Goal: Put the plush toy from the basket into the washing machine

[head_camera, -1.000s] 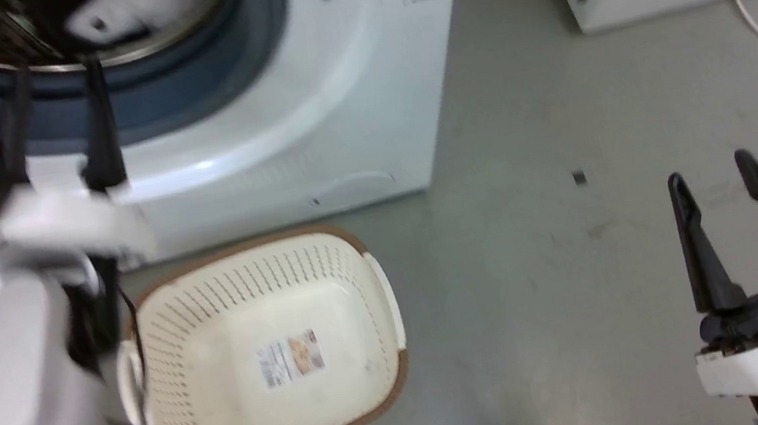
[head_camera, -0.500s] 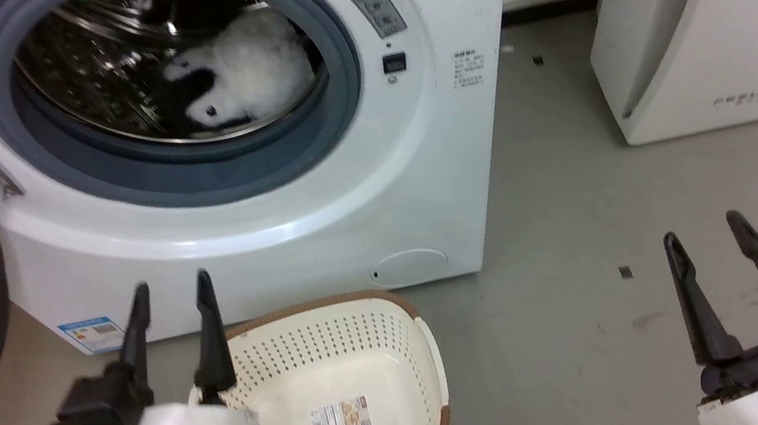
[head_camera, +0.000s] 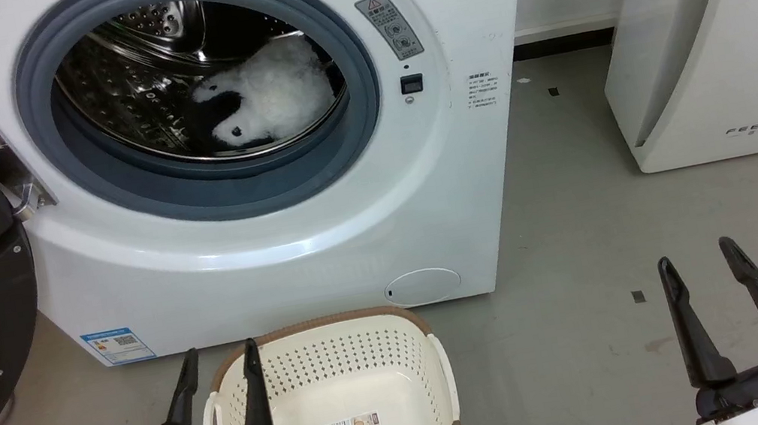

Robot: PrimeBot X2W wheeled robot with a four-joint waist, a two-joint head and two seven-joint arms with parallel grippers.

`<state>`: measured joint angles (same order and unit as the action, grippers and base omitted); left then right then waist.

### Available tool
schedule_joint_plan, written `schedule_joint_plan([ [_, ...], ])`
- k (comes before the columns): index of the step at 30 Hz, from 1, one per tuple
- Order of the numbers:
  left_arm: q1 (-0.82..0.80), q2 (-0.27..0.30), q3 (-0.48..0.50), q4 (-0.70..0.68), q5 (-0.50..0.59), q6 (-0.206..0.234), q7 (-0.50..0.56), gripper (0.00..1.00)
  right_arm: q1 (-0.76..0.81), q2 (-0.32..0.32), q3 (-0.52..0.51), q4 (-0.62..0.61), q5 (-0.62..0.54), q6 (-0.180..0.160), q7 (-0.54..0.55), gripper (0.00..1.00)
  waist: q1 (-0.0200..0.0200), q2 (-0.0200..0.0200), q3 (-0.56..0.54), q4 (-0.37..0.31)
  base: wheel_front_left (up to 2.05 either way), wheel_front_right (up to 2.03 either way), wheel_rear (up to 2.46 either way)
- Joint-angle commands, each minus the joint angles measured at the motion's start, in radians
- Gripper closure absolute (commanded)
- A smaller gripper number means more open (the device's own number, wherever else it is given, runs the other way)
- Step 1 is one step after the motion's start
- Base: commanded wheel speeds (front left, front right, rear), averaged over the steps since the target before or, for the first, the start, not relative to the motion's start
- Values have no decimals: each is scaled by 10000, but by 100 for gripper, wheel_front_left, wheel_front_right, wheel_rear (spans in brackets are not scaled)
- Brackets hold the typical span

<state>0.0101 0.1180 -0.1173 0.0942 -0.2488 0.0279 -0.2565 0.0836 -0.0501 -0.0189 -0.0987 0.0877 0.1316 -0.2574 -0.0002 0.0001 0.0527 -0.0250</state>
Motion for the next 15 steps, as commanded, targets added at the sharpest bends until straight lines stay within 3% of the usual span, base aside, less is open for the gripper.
schedule_joint_plan([
  [1, 94, -49, 53, 7, 98, -83, -53, 0, 124, -1, 18, 50, 25, -9, -44, 0, 2, -1, 5, 5, 0, 0, 0],
  [5, 42, -203, 231, 70, 146, -223, -53, 0, 106, -1, 18, 69, 37, -9, -44, 0, 2, -1, 17, 19, 0, 0, 0],
  [6, 8, -177, 193, 60, 126, -194, 10, 100, -3, 0, -4, 26, 3, 0, 4, 100, 2, -1, 13, 19, 0, 0, 0],
  [15, 4, -191, 225, 16, 229, -196, 123, 100, -43, 0, 1, 68, -36, 0, 120, 100, 2, -1, -13, 31, 0, 0, 0],
])
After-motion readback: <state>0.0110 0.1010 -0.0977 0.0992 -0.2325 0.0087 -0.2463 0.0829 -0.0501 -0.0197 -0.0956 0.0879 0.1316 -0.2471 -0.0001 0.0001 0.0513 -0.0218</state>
